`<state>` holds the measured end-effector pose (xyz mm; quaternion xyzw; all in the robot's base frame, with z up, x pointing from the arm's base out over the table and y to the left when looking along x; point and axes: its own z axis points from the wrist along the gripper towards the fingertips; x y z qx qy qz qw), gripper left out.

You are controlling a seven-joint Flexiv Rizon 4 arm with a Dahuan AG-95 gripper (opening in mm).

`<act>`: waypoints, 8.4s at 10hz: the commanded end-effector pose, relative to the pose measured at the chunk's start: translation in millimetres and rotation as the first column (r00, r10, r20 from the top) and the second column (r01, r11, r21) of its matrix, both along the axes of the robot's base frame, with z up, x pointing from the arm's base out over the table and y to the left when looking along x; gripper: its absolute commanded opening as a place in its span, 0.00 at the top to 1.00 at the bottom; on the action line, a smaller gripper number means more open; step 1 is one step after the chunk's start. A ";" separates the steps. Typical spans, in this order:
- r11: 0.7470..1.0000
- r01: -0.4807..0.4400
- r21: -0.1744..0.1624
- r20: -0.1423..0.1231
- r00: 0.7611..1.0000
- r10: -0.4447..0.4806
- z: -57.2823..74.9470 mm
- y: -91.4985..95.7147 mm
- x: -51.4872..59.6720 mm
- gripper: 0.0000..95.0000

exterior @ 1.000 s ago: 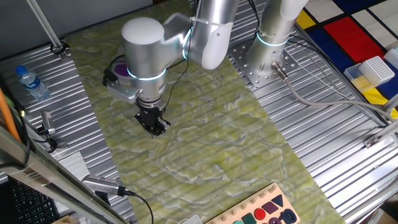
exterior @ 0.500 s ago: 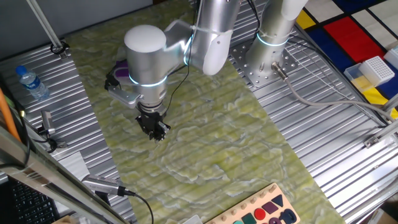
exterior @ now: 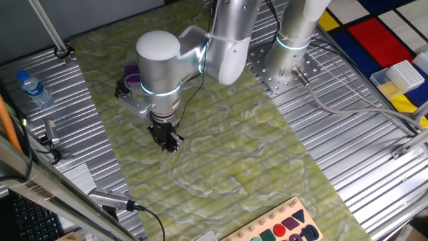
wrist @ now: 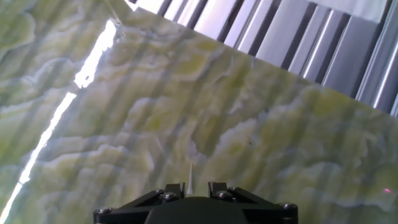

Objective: Insert a small pipette tip into the holder for small pipette tips

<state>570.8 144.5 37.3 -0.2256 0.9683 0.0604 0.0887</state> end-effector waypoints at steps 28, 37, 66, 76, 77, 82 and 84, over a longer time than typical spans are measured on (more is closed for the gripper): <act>1.000 -0.020 -0.024 0.024 1.000 0.020 -25.3 4.7 -5.3 1.00; 0.999 -0.020 -0.025 0.025 0.999 0.021 -25.9 4.9 -5.2 1.00; 0.999 -0.022 -0.041 0.037 0.999 0.024 -28.7 6.9 -4.8 0.80; 0.997 -0.027 -0.070 0.028 0.999 0.029 -18.2 6.5 -5.1 1.00; 0.992 -0.064 -0.109 0.028 0.997 0.067 -10.9 3.0 -5.1 1.00; 0.945 -0.246 -0.218 -0.035 0.969 0.244 28.1 -41.7 15.0 1.00; 0.921 -0.296 -0.255 -0.067 0.955 0.288 35.4 -48.1 20.8 1.00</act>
